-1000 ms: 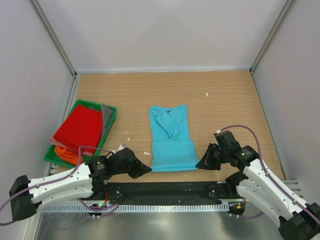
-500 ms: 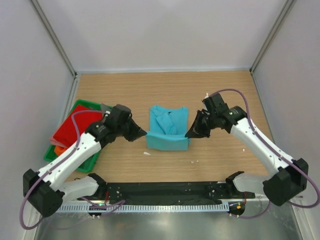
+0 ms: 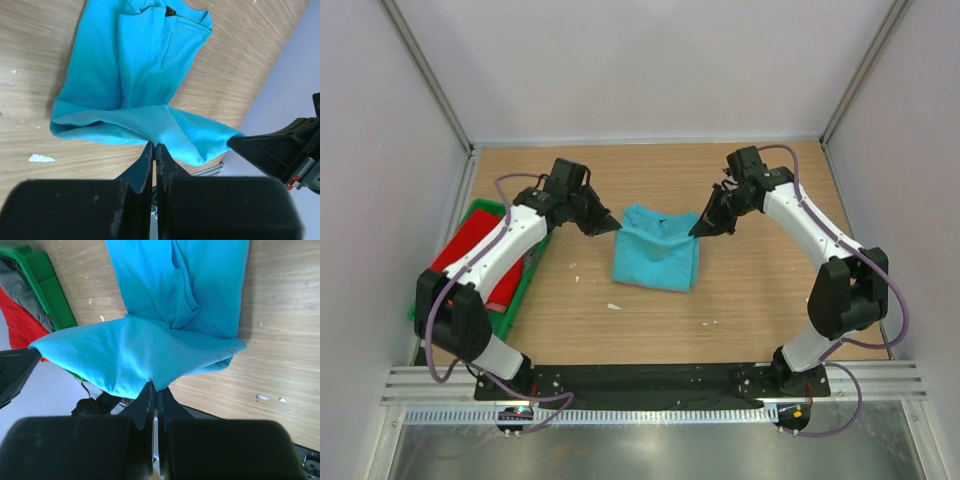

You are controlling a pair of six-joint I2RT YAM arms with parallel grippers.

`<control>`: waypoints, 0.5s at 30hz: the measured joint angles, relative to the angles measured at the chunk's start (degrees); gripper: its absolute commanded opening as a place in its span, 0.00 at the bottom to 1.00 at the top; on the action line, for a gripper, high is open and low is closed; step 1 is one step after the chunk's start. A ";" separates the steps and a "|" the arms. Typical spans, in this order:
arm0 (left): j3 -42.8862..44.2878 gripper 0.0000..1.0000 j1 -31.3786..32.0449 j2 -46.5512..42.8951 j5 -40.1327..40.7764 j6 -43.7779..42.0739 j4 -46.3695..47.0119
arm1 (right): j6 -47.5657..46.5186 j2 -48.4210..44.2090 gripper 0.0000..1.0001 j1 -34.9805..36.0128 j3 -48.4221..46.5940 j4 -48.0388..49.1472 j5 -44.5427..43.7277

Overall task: Fold and stack the t-shirts
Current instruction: Fold the tshirt

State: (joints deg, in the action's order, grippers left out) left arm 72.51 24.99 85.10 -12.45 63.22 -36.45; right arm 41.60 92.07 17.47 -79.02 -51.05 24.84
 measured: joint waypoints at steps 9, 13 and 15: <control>8.85 0.00 -2.99 13.35 -5.73 -3.76 0.76 | -1.86 7.10 0.01 -3.74 -4.50 0.98 2.97; 12.41 0.00 -4.20 18.01 -7.48 -4.96 1.36 | -1.97 10.43 0.01 -4.26 -6.08 3.17 3.67; 14.51 0.00 -5.03 20.52 -8.00 -5.79 1.64 | -2.08 12.33 0.01 -4.59 -7.02 5.03 3.72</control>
State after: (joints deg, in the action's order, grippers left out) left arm 87.02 19.97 105.62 -20.45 57.43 -34.81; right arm 39.53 104.40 12.88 -86.04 -46.02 28.56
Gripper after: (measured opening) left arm 0.006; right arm 0.044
